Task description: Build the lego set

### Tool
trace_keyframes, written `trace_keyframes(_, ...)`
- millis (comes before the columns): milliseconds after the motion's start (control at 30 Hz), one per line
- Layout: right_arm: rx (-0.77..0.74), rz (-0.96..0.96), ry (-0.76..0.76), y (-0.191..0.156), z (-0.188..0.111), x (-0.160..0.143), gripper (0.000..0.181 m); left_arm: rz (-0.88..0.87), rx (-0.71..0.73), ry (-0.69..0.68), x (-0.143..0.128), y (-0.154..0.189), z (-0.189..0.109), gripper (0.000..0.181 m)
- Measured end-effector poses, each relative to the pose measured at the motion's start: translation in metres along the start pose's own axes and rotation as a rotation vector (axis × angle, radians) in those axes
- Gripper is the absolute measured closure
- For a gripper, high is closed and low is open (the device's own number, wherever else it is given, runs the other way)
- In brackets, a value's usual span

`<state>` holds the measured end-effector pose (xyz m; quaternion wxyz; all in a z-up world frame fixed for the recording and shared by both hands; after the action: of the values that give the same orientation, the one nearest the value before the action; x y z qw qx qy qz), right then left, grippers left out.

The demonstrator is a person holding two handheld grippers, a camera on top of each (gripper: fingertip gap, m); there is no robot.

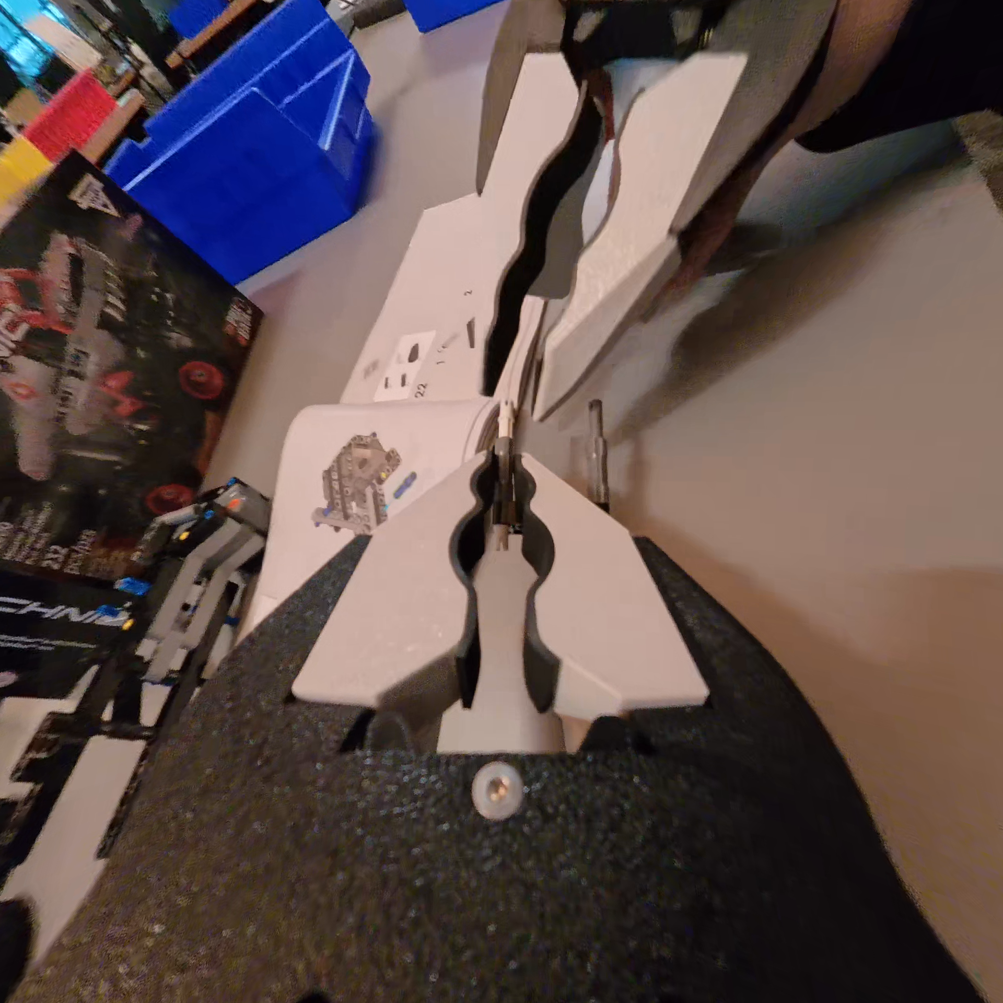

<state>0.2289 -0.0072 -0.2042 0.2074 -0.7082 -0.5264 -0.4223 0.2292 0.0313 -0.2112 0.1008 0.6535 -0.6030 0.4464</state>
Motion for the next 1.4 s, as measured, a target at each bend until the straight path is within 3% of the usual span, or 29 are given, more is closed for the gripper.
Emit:
trace_keyframes(33,0.023,0.043,0.029,0.001,-0.003,0.003,0.164,0.010,0.029,-0.004,0.001,-0.002,0.000,0.177)
trace_keyframes(133,0.020,0.128,0.036,0.011,-0.008,0.000,0.163,0.052,0.088,0.012,0.005,-0.005,-0.002,0.177)
trace_keyframes(233,0.107,0.264,0.144,0.016,-0.019,0.008,0.144,0.082,0.130,0.101,0.016,-0.008,-0.011,0.177)
trace_keyframes(300,0.288,0.403,0.307,0.011,-0.033,0.023,0.130,0.109,0.100,0.264,0.035,-0.002,-0.024,0.177)
trace_keyframes(433,0.745,0.642,0.468,-0.008,-0.052,0.036,0.128,0.076,0.066,0.484,0.060,0.000,-0.050,0.177)
trace_keyframes(533,0.985,0.782,0.594,-0.013,-0.062,0.047,0.126,0.132,0.021,0.547,0.073,0.009,-0.064,0.177)
trace_keyframes(667,1.143,0.815,0.582,-0.032,-0.059,0.055,0.111,0.210,-0.025,0.574,0.087,0.021,-0.077,0.177)
trace_keyframes(767,1.294,0.807,0.616,-0.046,-0.068,0.064,0.113,0.239,-0.046,0.588,0.091,0.028,-0.080,0.177)
trace_keyframes(867,1.370,0.781,0.577,-0.062,-0.067,0.065,0.115,0.238,-0.063,0.603,0.091,0.031,-0.079,0.177)
trace_keyframes(967,1.442,0.825,0.637,-0.060,-0.071,0.070,0.120,0.232,-0.084,0.618,0.092,0.034,-0.079,0.177)
trace_keyframes(1400,1.373,0.855,0.739,-0.050,-0.067,0.071,0.122,0.185,-0.055,0.638,0.090,0.029,-0.075,0.177)
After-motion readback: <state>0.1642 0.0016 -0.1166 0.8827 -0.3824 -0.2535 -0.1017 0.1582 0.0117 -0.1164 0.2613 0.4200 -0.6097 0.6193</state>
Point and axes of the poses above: each gripper's, where its closed fingertips meet, z out along the fingers, x out of its top, y = z × x across the jaws, the point moved 2 cm from there along -z, back along the fingers, and after that the axes turned 9 degrees about -y, right-handed, at the moved point
